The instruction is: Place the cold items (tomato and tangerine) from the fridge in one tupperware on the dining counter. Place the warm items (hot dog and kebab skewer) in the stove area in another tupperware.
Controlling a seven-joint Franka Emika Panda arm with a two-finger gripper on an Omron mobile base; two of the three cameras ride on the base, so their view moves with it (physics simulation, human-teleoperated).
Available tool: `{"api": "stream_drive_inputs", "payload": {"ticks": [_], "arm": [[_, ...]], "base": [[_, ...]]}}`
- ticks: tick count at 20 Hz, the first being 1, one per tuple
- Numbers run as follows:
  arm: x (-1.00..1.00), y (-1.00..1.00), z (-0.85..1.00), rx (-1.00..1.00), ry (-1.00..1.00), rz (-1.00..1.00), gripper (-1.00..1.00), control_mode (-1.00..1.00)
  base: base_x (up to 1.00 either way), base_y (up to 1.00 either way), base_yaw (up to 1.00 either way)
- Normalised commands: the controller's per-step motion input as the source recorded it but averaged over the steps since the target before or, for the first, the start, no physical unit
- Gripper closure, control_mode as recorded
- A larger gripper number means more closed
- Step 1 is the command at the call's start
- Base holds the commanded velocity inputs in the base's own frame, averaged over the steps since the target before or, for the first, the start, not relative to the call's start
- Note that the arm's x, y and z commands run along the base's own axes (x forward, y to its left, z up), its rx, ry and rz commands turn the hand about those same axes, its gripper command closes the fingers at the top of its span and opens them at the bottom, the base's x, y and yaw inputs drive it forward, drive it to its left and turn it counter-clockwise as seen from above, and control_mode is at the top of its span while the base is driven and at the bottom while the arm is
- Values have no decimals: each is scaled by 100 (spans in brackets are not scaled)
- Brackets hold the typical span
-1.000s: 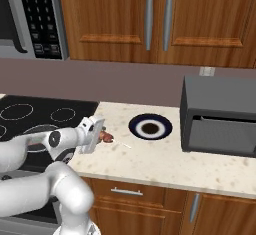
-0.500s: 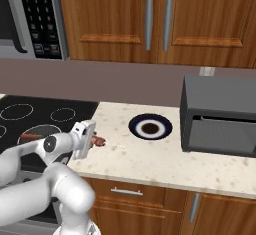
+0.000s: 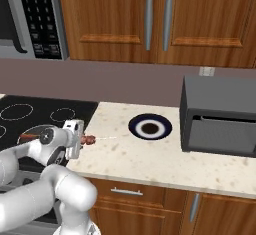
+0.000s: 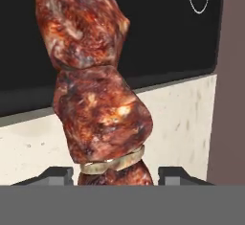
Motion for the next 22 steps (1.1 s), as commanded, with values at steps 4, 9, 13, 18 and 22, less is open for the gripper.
{"api": "stream_drive_inputs", "payload": {"ticks": [4,9,13,18,22], "arm": [[0,47,100,0,92,0,100,-100],[0,44,100,0,90,0,100,-100],[-1,42,100,0,83,0,100,-100],[-37,27,66,7,32,-6,100,-100],[-86,5,8,27,-40,-2,100,-100]], "base": [[0,0,0],[0,0,0],[0,0,0],[0,0,0],[0,0,0]]}}
